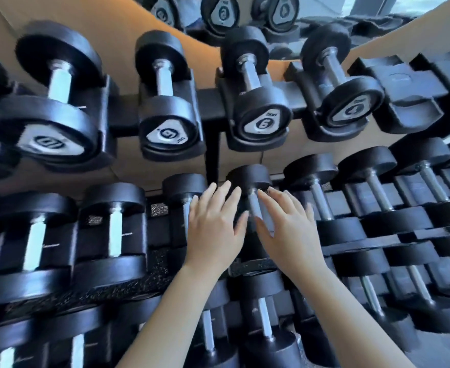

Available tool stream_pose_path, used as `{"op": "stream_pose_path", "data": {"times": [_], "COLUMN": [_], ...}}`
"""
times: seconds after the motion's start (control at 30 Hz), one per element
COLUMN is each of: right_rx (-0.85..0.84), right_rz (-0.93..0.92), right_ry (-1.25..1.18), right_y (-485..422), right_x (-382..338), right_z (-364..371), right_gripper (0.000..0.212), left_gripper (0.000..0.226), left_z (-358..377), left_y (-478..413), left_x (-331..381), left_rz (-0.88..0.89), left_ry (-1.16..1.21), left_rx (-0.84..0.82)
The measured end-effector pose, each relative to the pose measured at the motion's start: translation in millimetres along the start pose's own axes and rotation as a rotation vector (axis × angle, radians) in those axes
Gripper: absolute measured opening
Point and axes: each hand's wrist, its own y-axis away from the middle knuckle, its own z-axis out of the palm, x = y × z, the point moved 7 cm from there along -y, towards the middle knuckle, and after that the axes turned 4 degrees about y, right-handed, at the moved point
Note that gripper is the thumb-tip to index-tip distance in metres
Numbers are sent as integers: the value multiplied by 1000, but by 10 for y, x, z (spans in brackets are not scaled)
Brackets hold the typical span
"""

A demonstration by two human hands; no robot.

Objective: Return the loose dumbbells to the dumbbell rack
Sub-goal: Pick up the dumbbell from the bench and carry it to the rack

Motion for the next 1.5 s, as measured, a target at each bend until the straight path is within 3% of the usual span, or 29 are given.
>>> {"op": "stream_pose_path", "data": {"times": [0.43, 0.6, 0.87, 1.5], "right_rx": [-72, -141, -82, -130], "right_rz": [-320, -478, -750, -1281], "right_ry": [-88, -136, -301, -675], "right_y": [75, 48, 104, 1667], "right_x": [-1068, -1295, -1872, -3885], "right_z": [341, 378, 23, -783], "right_gripper": [45, 47, 49, 52], "left_gripper": [45, 45, 40, 45], "left_z": [-459, -719, -1402, -3122], "left_y": [638, 834, 1262, 3277], "left_x": [-789, -837, -734, -464], "left_rz": [-291, -443, -677, -1164], "left_ry": [-148, -251, -455, -867], "left_rx": [107, 160, 313, 530]}}
